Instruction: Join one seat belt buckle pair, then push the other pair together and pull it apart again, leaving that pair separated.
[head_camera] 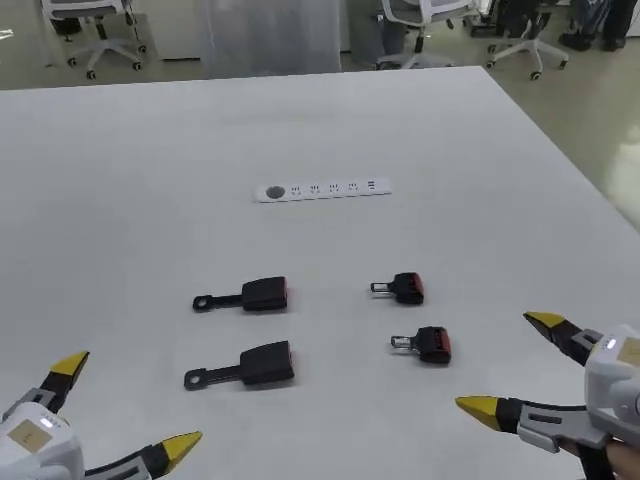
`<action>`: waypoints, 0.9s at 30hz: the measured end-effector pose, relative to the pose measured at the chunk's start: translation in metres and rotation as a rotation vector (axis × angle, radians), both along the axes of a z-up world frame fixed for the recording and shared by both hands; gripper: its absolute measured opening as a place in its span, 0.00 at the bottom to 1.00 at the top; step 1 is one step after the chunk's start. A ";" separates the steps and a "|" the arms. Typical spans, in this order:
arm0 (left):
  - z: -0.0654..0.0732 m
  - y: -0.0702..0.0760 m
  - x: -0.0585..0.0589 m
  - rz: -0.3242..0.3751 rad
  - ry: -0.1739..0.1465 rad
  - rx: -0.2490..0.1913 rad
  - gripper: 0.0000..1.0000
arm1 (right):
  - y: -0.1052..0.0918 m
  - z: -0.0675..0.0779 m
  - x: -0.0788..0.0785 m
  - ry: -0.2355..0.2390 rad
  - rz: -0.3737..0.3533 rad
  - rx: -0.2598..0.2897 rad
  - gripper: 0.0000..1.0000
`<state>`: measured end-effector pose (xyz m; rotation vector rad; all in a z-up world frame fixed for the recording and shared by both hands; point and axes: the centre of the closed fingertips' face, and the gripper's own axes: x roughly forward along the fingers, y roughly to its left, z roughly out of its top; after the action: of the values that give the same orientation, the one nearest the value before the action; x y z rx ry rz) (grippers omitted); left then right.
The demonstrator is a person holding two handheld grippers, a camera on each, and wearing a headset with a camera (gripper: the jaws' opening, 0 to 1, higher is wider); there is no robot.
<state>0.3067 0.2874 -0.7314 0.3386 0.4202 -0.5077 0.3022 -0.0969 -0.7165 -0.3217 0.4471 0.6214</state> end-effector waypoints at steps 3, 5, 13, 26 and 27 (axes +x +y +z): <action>0.003 0.001 0.001 -0.001 -0.020 -0.008 1.00 | 0.001 0.001 -0.001 -0.006 0.005 -0.001 0.89; 0.001 0.001 0.001 -0.005 -0.017 -0.007 1.00 | 0.000 -0.001 -0.002 -0.003 0.010 -0.016 0.89; -0.003 0.001 0.001 -0.010 -0.002 -0.007 1.00 | -0.010 -0.005 -0.005 0.003 0.004 -0.085 0.93; -0.009 -0.001 -0.001 -0.017 0.019 0.003 1.00 | -0.009 -0.001 -0.001 0.021 -0.005 -0.069 0.93; -0.009 -0.001 -0.001 -0.017 0.019 0.005 1.00 | -0.009 -0.002 -0.001 0.022 -0.003 -0.066 0.93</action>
<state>0.3058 0.2865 -0.7402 0.3429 0.4370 -0.5263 0.3017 -0.1060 -0.7180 -0.3775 0.4897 0.6081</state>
